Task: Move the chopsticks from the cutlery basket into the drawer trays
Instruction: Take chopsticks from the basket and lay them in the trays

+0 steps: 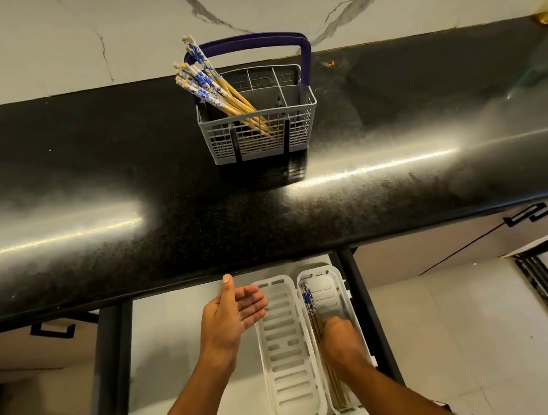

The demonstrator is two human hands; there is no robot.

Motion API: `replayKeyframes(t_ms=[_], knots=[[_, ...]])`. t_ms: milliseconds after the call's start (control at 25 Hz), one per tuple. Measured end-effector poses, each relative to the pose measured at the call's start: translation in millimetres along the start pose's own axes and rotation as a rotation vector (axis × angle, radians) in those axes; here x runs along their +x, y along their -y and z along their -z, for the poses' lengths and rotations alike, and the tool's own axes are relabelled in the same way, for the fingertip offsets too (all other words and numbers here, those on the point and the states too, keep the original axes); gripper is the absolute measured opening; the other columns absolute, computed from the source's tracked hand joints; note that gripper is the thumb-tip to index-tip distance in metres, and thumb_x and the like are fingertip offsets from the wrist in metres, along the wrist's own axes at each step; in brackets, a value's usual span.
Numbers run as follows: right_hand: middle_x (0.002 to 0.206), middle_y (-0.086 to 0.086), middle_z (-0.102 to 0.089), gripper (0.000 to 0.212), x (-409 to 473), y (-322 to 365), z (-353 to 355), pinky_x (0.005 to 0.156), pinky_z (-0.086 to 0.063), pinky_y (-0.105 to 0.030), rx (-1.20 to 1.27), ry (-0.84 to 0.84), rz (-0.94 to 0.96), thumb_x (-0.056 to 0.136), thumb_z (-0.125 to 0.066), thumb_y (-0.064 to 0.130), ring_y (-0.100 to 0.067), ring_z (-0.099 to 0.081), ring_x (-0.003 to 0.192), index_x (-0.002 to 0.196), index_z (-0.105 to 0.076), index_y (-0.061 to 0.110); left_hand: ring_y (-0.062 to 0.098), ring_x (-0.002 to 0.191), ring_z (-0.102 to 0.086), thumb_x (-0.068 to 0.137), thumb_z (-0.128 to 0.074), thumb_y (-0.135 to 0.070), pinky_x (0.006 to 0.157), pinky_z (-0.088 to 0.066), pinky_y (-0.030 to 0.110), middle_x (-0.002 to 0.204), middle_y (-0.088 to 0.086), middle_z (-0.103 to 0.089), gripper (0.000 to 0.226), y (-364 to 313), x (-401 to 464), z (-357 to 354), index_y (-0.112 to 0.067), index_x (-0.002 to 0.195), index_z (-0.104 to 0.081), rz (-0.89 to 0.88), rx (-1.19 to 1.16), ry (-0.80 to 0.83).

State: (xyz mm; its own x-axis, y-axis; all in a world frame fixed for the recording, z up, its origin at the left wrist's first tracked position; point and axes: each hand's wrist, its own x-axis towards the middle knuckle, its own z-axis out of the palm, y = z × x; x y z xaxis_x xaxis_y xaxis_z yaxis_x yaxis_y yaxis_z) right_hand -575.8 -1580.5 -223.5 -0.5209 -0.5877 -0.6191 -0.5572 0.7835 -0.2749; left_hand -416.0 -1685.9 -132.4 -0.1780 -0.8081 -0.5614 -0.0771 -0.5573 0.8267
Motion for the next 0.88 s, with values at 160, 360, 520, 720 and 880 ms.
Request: replayKeyframes(t_ms=[160, 360, 520, 720, 880], knots=[[0.1, -0.003, -0.071, 0.011, -1, -2, 1, 0.081, -0.058, -0.025, -0.005, -0.04, 0.03, 0.096, -0.057, 0.015, -0.014, -0.064, 0.083, 0.103, -0.066, 0.013, 0.022, 0.082, -0.077, 0.102, -0.033, -0.047, 0.066, -0.062, 0.024, 0.094, 0.013, -0.077, 0.055, 1, -1, 0, -0.005, 0.102, -0.07, 0.013, 0.005, -0.002], [0.105, -0.004, -0.071, 0.014, -1, -7, 1, 0.084, -0.058, -0.027, -0.017, -0.05, 0.046, 0.096, -0.057, 0.016, -0.017, -0.069, 0.094, 0.107, -0.065, 0.012, 0.023, 0.083, -0.077, 0.101, -0.034, -0.047, 0.067, -0.062, 0.025, 0.095, 0.013, -0.077, 0.055, 1, -2, -2, -0.005, 0.102, -0.07, 0.017, 0.009, -0.003], [0.106, -0.003, -0.07, 0.015, -4, -8, 0, 0.086, -0.058, -0.027, -0.016, -0.044, 0.052, 0.096, -0.058, 0.017, -0.017, -0.069, 0.095, 0.108, -0.064, 0.013, 0.022, 0.082, -0.077, 0.102, -0.033, -0.047, 0.065, -0.062, 0.024, 0.094, 0.013, -0.077, 0.055, -2, -2, -3, -0.006, 0.101, -0.07, 0.017, 0.009, -0.005], [0.099, -0.001, -0.07, 0.01, -8, -9, -1, 0.084, -0.06, -0.03, 0.005, -0.014, 0.036, 0.094, -0.06, 0.017, -0.014, -0.068, 0.089, 0.102, -0.066, 0.016, 0.022, 0.082, -0.077, 0.101, -0.034, -0.047, 0.065, -0.062, 0.025, 0.094, 0.012, -0.077, 0.055, 0, -4, -4, -0.005, 0.102, -0.07, 0.02, 0.013, -0.01], [0.098, -0.002, -0.07, 0.007, -12, -8, 2, 0.083, -0.06, -0.03, 0.013, 0.0, 0.031, 0.094, -0.059, 0.016, -0.015, -0.068, 0.088, 0.098, -0.065, 0.016, 0.023, 0.084, -0.077, 0.102, -0.034, -0.046, 0.067, -0.062, 0.026, 0.095, 0.013, -0.078, 0.054, -4, -6, -4, -0.005, 0.103, -0.07, 0.017, 0.003, -0.001]])
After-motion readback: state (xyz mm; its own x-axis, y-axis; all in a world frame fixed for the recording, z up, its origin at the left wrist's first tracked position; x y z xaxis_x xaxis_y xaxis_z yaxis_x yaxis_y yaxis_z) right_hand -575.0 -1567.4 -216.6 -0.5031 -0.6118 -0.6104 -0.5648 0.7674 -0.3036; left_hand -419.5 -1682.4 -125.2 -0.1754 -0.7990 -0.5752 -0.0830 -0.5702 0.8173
